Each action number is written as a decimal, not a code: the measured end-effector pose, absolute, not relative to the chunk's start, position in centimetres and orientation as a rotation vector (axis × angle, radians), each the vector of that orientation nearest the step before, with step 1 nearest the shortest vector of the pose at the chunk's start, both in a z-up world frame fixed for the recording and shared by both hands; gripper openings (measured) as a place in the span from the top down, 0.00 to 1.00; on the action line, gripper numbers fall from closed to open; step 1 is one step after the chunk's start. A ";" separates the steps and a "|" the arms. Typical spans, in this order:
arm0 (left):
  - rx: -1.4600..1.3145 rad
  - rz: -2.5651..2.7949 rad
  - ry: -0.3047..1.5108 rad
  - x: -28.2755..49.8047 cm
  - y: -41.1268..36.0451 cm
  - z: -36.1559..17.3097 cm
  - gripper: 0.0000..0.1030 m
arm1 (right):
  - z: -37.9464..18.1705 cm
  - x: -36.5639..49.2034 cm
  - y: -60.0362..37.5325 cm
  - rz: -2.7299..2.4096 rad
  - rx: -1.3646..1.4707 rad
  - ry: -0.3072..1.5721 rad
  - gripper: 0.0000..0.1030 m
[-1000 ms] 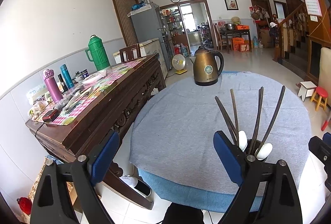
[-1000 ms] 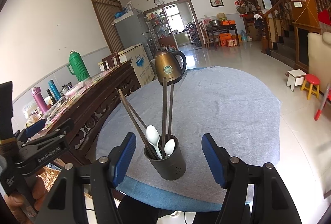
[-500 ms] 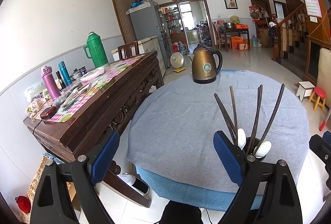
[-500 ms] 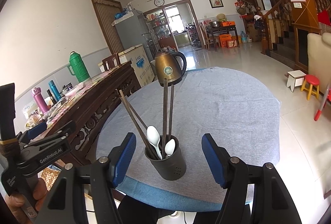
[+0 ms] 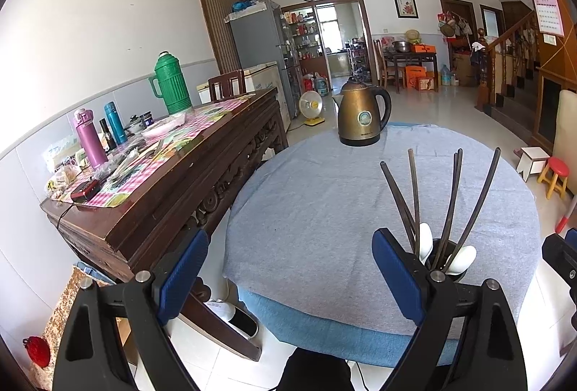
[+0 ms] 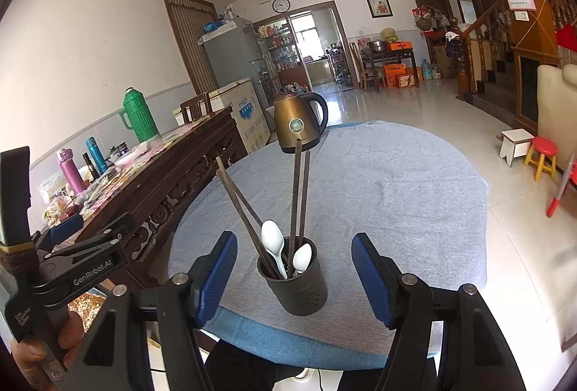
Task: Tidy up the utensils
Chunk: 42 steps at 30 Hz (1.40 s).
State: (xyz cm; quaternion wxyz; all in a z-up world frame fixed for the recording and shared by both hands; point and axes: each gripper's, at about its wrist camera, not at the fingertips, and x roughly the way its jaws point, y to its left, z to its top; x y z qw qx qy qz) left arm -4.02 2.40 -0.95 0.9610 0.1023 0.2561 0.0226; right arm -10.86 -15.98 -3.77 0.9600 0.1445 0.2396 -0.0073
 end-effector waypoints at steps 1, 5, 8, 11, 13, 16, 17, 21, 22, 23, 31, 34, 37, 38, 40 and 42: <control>0.205 0.046 0.518 -4.0 2.5 -0.9 0.10 | -3.7 -10.9 -15.9 -0.015 0.289 0.484 0.32; 0.199 0.044 0.513 -4.2 2.7 -0.9 0.10 | -3.4 -11.0 -15.5 -0.013 0.278 0.480 0.32; 0.197 0.045 0.513 -4.3 2.8 -0.8 0.10 | -3.4 -11.0 -15.2 -0.009 0.273 0.481 0.32; 0.189 0.046 0.511 -4.3 3.0 -0.8 0.10 | -3.4 -11.0 -14.6 -0.005 0.262 0.481 0.32; 0.183 0.047 0.510 -4.5 3.2 -0.8 0.10 | -3.2 -11.1 -14.4 -0.005 0.255 0.479 0.32; 0.175 0.044 0.507 -4.4 3.7 -0.7 0.10 | -3.0 -11.1 -14.0 -0.008 0.245 0.475 0.32; 0.172 0.043 0.506 -4.5 3.8 -0.6 0.10 | -2.9 -11.2 -13.9 -0.010 0.242 0.473 0.32; 0.167 0.042 0.496 -4.8 4.0 -0.6 0.10 | -2.8 -11.2 -13.7 -0.021 0.230 0.480 0.32; 0.167 0.042 0.494 -4.9 4.1 -0.5 0.10 | -2.8 -11.2 -13.7 -0.021 0.229 0.482 0.32; 0.166 0.042 0.493 -4.9 4.2 -0.6 0.10 | -2.8 -11.2 -13.6 -0.022 0.227 0.483 0.32; 0.155 0.046 0.490 -5.0 4.7 -0.5 0.10 | -2.7 -11.2 -12.9 -0.014 0.215 0.489 0.32; 0.152 0.047 0.487 -5.0 4.8 -0.5 0.10 | -2.7 -11.3 -12.8 -0.015 0.214 0.489 0.32; 0.148 0.044 0.484 -5.1 5.1 -0.5 0.10 | -2.7 -11.3 -12.6 -0.016 0.210 0.488 0.32; 0.147 0.044 0.483 -5.1 5.2 -0.5 0.10 | -2.7 -11.3 -12.5 -0.016 0.206 0.488 0.32; 0.145 0.044 0.482 -5.2 5.3 -0.5 0.10 | -2.6 -11.3 -12.4 -0.015 0.202 0.486 0.32; 0.142 0.043 0.482 -5.2 5.4 -0.5 0.10 | -2.5 -11.4 -12.2 -0.015 0.195 0.486 0.32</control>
